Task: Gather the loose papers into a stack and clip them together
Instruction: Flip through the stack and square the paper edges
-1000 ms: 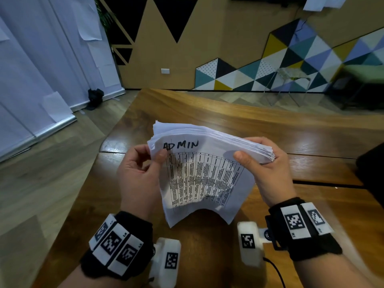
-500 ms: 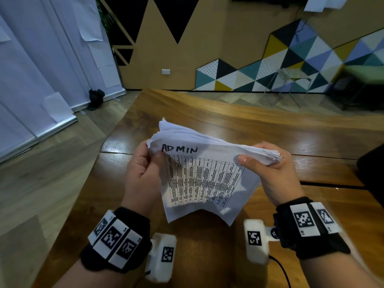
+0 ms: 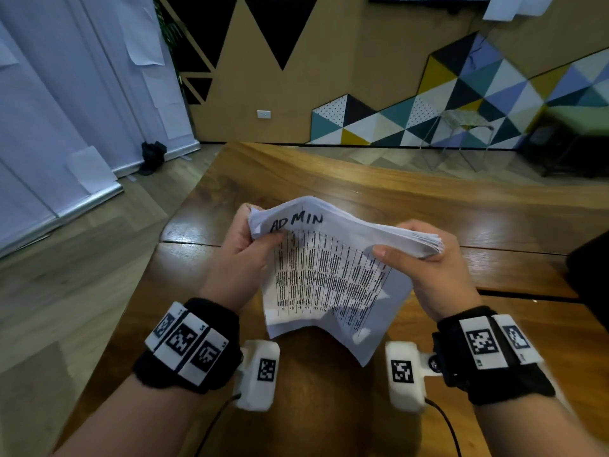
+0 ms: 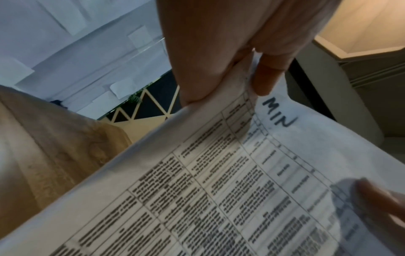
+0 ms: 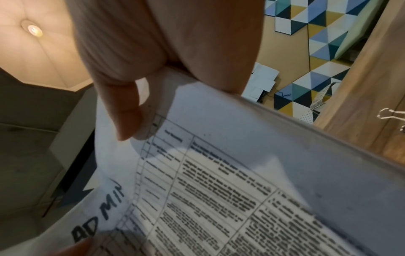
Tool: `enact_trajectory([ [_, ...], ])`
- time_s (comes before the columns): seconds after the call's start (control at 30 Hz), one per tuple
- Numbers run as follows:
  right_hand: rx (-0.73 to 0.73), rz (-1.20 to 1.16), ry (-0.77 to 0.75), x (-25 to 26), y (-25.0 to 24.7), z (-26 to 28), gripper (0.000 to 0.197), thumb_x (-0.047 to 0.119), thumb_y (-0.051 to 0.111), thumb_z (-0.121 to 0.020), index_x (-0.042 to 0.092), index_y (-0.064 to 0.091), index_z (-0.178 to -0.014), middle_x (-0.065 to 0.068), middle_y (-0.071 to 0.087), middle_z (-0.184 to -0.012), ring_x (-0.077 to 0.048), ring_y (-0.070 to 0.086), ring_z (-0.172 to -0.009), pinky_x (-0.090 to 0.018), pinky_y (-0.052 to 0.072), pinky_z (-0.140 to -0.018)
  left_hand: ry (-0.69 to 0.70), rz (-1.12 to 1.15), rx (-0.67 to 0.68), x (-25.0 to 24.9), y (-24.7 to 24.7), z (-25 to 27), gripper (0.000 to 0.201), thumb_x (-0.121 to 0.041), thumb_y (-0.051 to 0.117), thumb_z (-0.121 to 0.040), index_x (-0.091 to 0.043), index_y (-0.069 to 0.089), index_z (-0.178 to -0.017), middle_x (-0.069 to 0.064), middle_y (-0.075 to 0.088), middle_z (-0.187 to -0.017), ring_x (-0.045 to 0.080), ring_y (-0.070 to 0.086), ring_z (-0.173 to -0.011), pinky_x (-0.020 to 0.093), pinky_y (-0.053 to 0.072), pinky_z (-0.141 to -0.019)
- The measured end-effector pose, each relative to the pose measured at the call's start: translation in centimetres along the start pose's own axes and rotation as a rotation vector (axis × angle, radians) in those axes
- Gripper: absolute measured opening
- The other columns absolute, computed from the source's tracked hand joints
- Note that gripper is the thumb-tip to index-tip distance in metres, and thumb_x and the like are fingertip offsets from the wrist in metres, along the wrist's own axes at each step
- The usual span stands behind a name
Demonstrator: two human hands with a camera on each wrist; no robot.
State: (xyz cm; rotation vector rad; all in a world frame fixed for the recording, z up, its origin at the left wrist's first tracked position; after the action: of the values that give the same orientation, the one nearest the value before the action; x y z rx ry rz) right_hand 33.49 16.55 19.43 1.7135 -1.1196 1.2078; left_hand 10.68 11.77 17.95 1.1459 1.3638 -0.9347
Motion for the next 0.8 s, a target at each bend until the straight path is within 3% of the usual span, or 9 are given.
enact_trajectory([
  [0.1,0.000,-0.059,-0.010,0.3,-0.4,0.0,0.025,0.006,0.082,-0.058,0.018,0.069,-0.077,0.003,0.073,-0.072,-0.012,0.068,-0.066,-0.020,0.053,-0.059,0.076,-0.020,0.003,-0.6,0.3,0.4,0.021,0.002,0.050,-0.093,-0.019,0.047,-0.094,0.003,0.060,-0.097,0.003,0.065,-0.081,0.022,0.056,-0.068],
  [0.23,-0.027,-0.019,0.031,-0.5,-0.8,0.2,0.034,0.004,0.076,-0.059,0.012,0.065,-0.090,0.005,0.074,-0.080,-0.010,0.071,-0.077,-0.019,0.055,-0.064,0.083,0.017,-0.169,0.4,-0.7,1.1,0.037,0.002,0.056,-0.090,-0.030,0.047,-0.104,-0.002,0.063,-0.105,0.001,0.067,-0.086,0.017,0.055,-0.069],
  [0.33,-0.063,-0.016,0.050,-1.2,-1.0,0.4,0.037,0.009,0.077,-0.058,0.014,0.065,-0.092,0.003,0.076,-0.083,-0.013,0.073,-0.081,-0.023,0.057,-0.070,0.138,0.019,-0.375,0.6,-1.5,2.3,0.027,-0.004,0.060,-0.089,-0.028,0.051,-0.097,-0.004,0.064,-0.099,-0.005,0.067,-0.082,0.014,0.054,-0.070],
  [0.4,-0.083,-0.020,0.055,-1.6,-1.1,0.6,0.038,0.008,0.077,-0.060,0.013,0.066,-0.096,0.002,0.077,-0.088,-0.015,0.073,-0.086,-0.024,0.057,-0.073,0.145,0.016,-0.444,0.6,-1.8,2.8,0.017,-0.009,0.058,-0.092,-0.025,0.056,-0.093,-0.005,0.066,-0.094,-0.001,0.066,-0.081,0.017,0.054,-0.069],
  [0.53,-0.106,-0.026,0.059,-1.9,-1.3,0.7,0.040,0.004,0.074,-0.063,0.007,0.065,-0.102,0.000,0.078,-0.091,-0.017,0.073,-0.090,-0.025,0.057,-0.075,0.111,0.088,-0.444,1.0,-2.4,2.7,0.020,-0.011,0.047,-0.099,-0.023,0.061,-0.091,-0.008,0.069,-0.090,0.002,0.068,-0.083,0.019,0.056,-0.071],
  [0.7,-0.118,-0.023,0.059,-1.9,-1.4,0.6,0.036,0.005,0.074,-0.064,0.011,0.066,-0.099,0.000,0.078,-0.091,-0.017,0.073,-0.090,-0.026,0.057,-0.075,0.135,0.019,-0.389,0.8,-3.0,2.0,0.019,-0.010,0.057,-0.093,-0.025,0.062,-0.083,-0.006,0.068,-0.088,0.016,0.065,-0.088,0.033,0.058,-0.081],
  [0.8,-0.108,-0.026,0.039,-1.6,-1.3,0.6,0.032,0.005,0.073,-0.065,0.013,0.066,-0.095,0.001,0.078,-0.087,-0.015,0.074,-0.085,-0.024,0.057,-0.073,0.176,0.066,-0.311,0.6,-3.3,1.3,0.025,-0.008,0.060,-0.090,-0.029,0.066,-0.077,-0.011,0.071,-0.091,0.014,0.065,-0.092,0.028,0.058,-0.080],
])
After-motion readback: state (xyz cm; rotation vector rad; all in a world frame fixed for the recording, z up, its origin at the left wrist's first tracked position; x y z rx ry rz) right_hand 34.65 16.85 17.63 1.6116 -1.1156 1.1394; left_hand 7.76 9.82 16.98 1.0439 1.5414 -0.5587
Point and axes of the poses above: each hand's wrist, its own z-axis away from the middle knuckle, its own y-axis out of the palm, x = y × z, the point moved 6 cm from there along -z, towards the middle knuckle
